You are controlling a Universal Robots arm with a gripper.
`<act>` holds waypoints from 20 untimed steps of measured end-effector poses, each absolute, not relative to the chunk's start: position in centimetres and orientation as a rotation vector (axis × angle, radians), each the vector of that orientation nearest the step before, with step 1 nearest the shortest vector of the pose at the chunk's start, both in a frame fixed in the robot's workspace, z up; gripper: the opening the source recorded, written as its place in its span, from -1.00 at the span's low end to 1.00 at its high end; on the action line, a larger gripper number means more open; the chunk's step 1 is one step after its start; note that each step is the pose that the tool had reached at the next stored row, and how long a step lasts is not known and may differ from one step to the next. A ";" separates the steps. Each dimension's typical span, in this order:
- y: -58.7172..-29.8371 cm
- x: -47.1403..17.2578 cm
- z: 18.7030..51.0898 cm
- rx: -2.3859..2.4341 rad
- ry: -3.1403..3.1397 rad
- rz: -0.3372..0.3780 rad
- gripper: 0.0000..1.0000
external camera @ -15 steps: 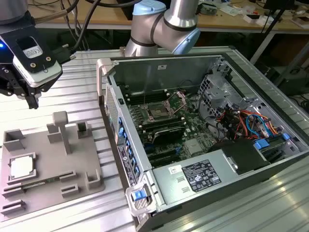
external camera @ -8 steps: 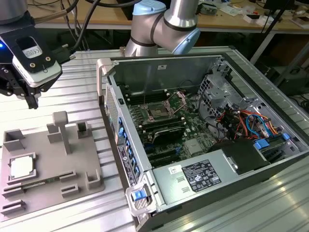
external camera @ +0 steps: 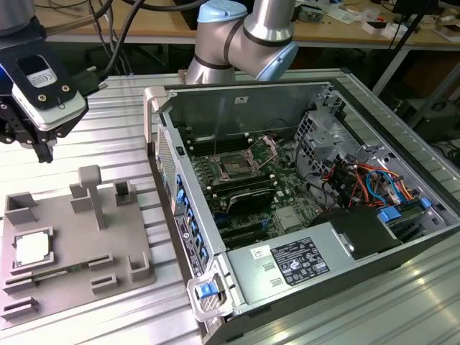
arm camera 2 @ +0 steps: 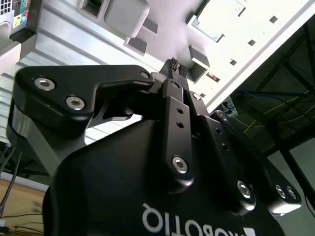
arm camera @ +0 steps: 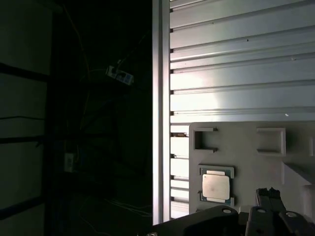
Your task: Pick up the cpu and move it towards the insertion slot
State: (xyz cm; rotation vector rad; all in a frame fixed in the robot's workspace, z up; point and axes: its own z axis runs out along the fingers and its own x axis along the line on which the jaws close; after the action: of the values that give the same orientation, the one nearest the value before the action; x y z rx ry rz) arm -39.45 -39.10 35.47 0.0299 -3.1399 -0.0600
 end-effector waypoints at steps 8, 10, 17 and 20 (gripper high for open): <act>-39.1 -39.6 35.5 0.030 -3.140 -0.060 -0.79; -39.1 -39.6 35.5 0.030 -3.140 -0.060 -0.79; -39.2 -39.8 35.5 0.030 -3.140 -0.060 -0.79; -39.2 -41.7 35.3 0.030 -3.146 -0.061 -0.79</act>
State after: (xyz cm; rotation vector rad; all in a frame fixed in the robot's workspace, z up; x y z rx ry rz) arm -41.70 -39.17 35.33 0.0301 -3.1458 -0.0614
